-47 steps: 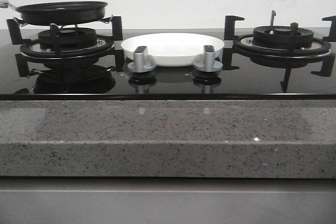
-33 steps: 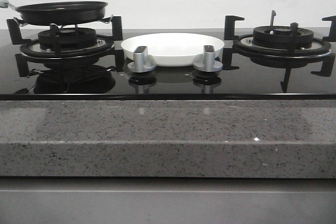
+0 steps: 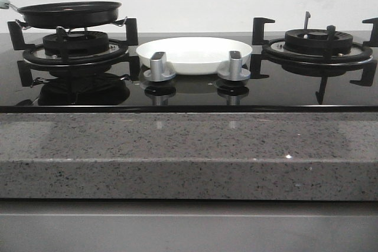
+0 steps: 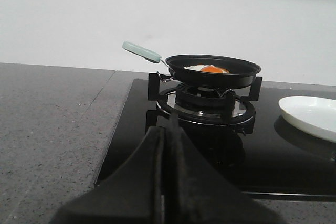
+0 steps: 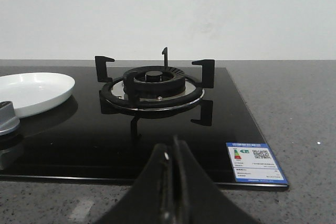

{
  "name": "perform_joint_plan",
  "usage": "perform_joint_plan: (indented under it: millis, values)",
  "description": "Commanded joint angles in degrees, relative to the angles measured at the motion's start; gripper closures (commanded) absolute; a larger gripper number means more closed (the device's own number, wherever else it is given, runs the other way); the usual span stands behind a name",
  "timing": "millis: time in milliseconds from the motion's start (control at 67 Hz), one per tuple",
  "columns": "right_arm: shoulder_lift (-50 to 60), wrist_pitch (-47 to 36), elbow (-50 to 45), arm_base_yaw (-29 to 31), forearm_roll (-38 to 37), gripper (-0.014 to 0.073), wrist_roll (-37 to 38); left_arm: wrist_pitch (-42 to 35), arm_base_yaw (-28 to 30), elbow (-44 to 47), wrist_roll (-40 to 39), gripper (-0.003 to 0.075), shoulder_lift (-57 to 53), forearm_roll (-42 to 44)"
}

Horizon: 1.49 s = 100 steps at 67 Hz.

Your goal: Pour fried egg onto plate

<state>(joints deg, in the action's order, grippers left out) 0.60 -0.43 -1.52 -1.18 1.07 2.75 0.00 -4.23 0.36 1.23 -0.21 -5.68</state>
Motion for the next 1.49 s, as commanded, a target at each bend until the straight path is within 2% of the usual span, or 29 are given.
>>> perform_joint_plan:
  millis: [0,224,284,568,792,971,1150,1478]
  values:
    - [1.1,-4.8,0.4,0.4,-0.6,0.0653,-0.5,-4.7,0.0,0.3,-0.5,0.0740,-0.8,0.0]
    - [1.1,-6.5,1.0,0.4,-0.5,0.0653,-0.6,-10.2,0.0,-0.4,-0.5,0.0740,-0.8,-1.1]
    - [1.0,-5.8,2.4,0.3,-0.5,0.0653,-0.6,-9.6,0.0,-2.2,-0.5,0.0740,-0.8,-2.2]
    - [-2.5,5.6,17.9,0.3,-0.5,0.0653,-0.6,2.5,0.0,-18.5,-0.5,0.0740,3.3,-2.4]
    - [-12.7,18.6,31.5,0.3,-0.5,0.0653,-0.6,11.5,0.0,-32.8,-0.5,0.0740,13.4,-1.7]
    - [-22.2,26.7,38.7,0.3,-0.5,0.0653,-0.6,19.2,0.0,-40.2,-0.5,0.0740,22.4,-1.0]
    - [-28.9,28.5,39.1,0.3,-0.5,0.0653,-0.6,23.8,0.0,-41.1,-0.5,0.0740,28.9,-1.0]
    - [-33.6,28.6,39.1,0.3,-0.5,0.0653,-0.6,23.9,0.0,-40.8,-0.5,0.0740,35.8,-1.1]
